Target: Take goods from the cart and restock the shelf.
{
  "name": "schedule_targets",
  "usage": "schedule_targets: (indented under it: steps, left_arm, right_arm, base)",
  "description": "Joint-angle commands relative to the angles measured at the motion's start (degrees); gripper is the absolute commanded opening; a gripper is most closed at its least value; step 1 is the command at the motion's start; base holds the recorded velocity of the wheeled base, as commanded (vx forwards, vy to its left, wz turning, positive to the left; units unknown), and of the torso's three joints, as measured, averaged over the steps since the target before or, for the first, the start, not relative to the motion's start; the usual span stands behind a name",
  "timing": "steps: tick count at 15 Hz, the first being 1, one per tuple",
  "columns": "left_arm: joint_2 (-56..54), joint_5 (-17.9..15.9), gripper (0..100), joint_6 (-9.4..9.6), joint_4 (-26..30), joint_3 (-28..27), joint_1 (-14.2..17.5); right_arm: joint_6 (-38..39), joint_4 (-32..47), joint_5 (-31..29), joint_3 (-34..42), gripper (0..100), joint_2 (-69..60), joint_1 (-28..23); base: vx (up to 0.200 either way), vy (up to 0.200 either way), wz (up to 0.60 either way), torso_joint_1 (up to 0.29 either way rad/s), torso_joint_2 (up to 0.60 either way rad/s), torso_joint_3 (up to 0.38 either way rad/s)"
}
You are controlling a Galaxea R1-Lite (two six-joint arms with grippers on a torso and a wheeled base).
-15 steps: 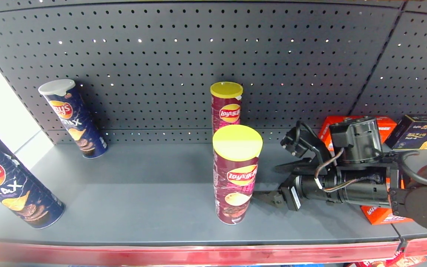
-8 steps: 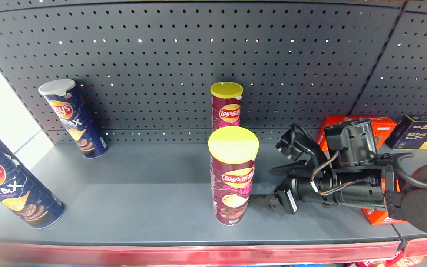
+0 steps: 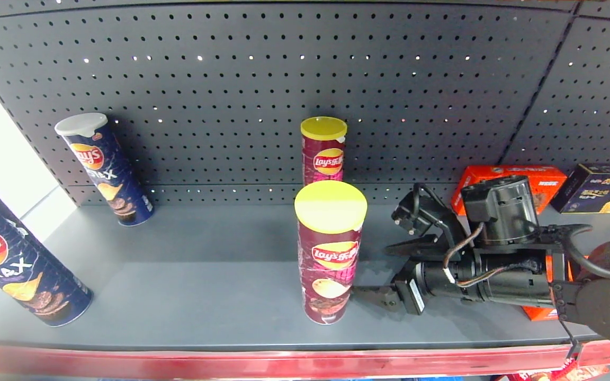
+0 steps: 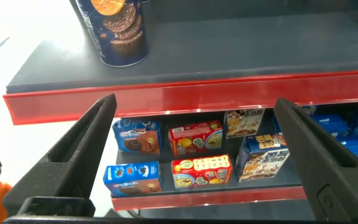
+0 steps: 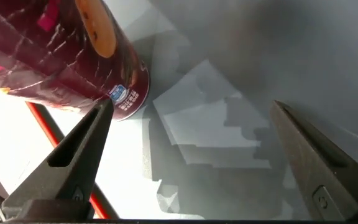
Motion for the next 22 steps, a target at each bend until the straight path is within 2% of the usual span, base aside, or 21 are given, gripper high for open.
schedule_targets:
  steps: [1, 5, 7, 10, 13, 14, 15, 18, 19, 22]
  left_arm:
    - [0.07, 0.03, 100, -0.07, 0.00, 0.00, 0.01]
    - [0.07, 0.03, 100, -0.07, 0.00, 0.00, 0.01]
    - [0.07, 0.03, 100, -0.07, 0.00, 0.00, 0.01]
    - [0.07, -0.06, 100, 0.02, 0.00, 0.00, 0.01]
    - [0.07, -0.06, 100, 0.11, 0.00, 0.00, 0.01]
    - [0.07, -0.06, 100, 0.11, 0.00, 0.00, 0.01]
    - [0.07, -0.06, 100, 0.11, 0.00, 0.00, 0.01]
    - [0.07, -0.14, 100, 0.19, 0.00, 0.00, 0.01]
    - [0.07, -0.14, 100, 0.19, 0.00, 0.00, 0.01]
    - [0.07, -0.14, 100, 0.19, 0.00, 0.00, 0.01]
  right_arm:
    - [0.07, -0.36, 0.02, 0.79, 100, -0.50, -0.22]
    - [0.33, -1.42, -0.07, 2.90, 100, -4.36, -1.19]
    - [0.51, -1.42, -0.07, 3.69, 100, -8.67, -4.53]
    - [0.77, -1.51, -0.95, 4.92, 100, -17.90, -12.00]
    - [1.56, -1.42, -1.12, 11.43, 100, -35.04, -25.18]
    - [1.56, -1.33, -1.12, 11.96, 100, -36.00, -25.71]
    - [1.39, -1.42, -2.18, 19.78, 100, -46.64, -28.79]
    - [1.12, -1.15, -9.12, 31.99, 100, -63.87, -29.23]
    - [1.12, -0.72, -10.09, 34.02, 100, -67.91, -29.58]
    - [1.21, 9.83, -10.62, 38.41, 100, -79.86, -29.14]
  base:
    - [0.000, 0.000, 0.00, 0.000, 0.00, 0.000]
    - [0.000, 0.000, 0.00, 0.000, 0.00, 0.000]
    - [0.000, 0.000, 0.00, 0.000, 0.00, 0.000]
    - [0.000, 0.000, 0.00, 0.000, 0.00, 0.000]
    - [0.000, 0.000, 0.00, 0.000, 0.00, 0.000]
    - [0.000, 0.000, 0.00, 0.000, 0.00, 0.000]
    - [0.000, 0.000, 0.00, 0.000, 0.00, 0.000]
    - [0.000, 0.000, 0.00, 0.000, 0.00, 0.000]
    - [0.000, 0.000, 0.00, 0.000, 0.00, 0.000]
    - [0.000, 0.000, 0.00, 0.000, 0.00, 0.000]
